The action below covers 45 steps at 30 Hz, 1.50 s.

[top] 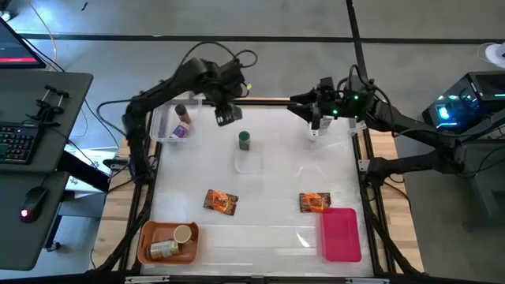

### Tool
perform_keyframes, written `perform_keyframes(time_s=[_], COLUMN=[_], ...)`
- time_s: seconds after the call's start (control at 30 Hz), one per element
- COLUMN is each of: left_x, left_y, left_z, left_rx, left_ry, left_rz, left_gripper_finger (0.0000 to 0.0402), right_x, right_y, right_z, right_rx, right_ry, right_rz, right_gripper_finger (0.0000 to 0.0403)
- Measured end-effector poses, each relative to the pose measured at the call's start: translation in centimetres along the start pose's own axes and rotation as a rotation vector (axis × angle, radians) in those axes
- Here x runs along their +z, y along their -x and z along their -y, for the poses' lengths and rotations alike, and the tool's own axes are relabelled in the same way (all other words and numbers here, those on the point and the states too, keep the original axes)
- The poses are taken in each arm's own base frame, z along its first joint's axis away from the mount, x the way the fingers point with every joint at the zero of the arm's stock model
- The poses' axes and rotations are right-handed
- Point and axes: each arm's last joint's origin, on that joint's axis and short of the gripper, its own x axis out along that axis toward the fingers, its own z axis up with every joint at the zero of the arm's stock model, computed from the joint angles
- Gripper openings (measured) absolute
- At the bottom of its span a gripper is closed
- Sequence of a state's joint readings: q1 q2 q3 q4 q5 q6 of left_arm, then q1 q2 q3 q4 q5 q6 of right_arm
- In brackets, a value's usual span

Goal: Sort spices by type
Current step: Put the green seasoning bottle into the small transparent bin

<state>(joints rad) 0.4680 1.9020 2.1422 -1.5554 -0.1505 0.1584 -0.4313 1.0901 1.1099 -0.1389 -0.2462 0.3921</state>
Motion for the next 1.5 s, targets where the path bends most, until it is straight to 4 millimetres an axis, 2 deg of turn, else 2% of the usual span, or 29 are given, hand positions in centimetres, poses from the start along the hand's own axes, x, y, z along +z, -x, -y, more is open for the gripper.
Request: perform_keyframes(time_s=[0.1, 0.2, 0.33, 0.47, 0.73, 1.07, 1.2, 1.5], left_x=[-0.7, -0.9, 0.0, 1.4, 2.6, 3.6, 3.8, 3.9], left_y=[3.4, 4.4, 2.1, -1.0, -5.8, -9.7, -10.7, -10.9], left_z=[2.8, 6.4, 10.3, 12.0, 13.2, 13.8, 14.1, 14.2], left_rx=[-0.049, -0.088, -0.048, -0.038, -0.121, -0.153, -0.155, -0.15], left_ry=[-0.063, -0.191, -0.307, -0.32, -0.337, -0.421, -0.449, -0.44], left_rz=[0.134, 0.176, 0.082, 0.01, -0.158, -0.236, -0.254, -0.246], left_gripper_finger=[0.0156, 0.0156, 0.0156, 0.0156, 0.0156, 0.0156, 0.0158, 0.0228], right_x=[-0.2, -0.2, -0.2, -0.3, -0.5, -0.8, -0.9, -0.9], right_y=[0.2, 0.2, 0.2, 0.2, 0.2, 0.2, 0.2, 0.2], right_z=[0.1, 0.1, 0.1, 0.1, 0.2, 0.3, 0.3, 0.3], right_rx=[-0.016, -0.018, -0.021, -0.023, -0.032, -0.041, -0.045, -0.045], right_ry=[-0.005, -0.005, -0.001, 0.0, 0.013, 0.009, 0.001, 0.002], right_rz=[-0.017, -0.019, -0.025, -0.029, -0.055, -0.079, -0.09, -0.089], right_gripper_finger=[0.0252, 0.0252, 0.0252, 0.0252, 0.0252, 0.0252, 0.0252, 0.0252])
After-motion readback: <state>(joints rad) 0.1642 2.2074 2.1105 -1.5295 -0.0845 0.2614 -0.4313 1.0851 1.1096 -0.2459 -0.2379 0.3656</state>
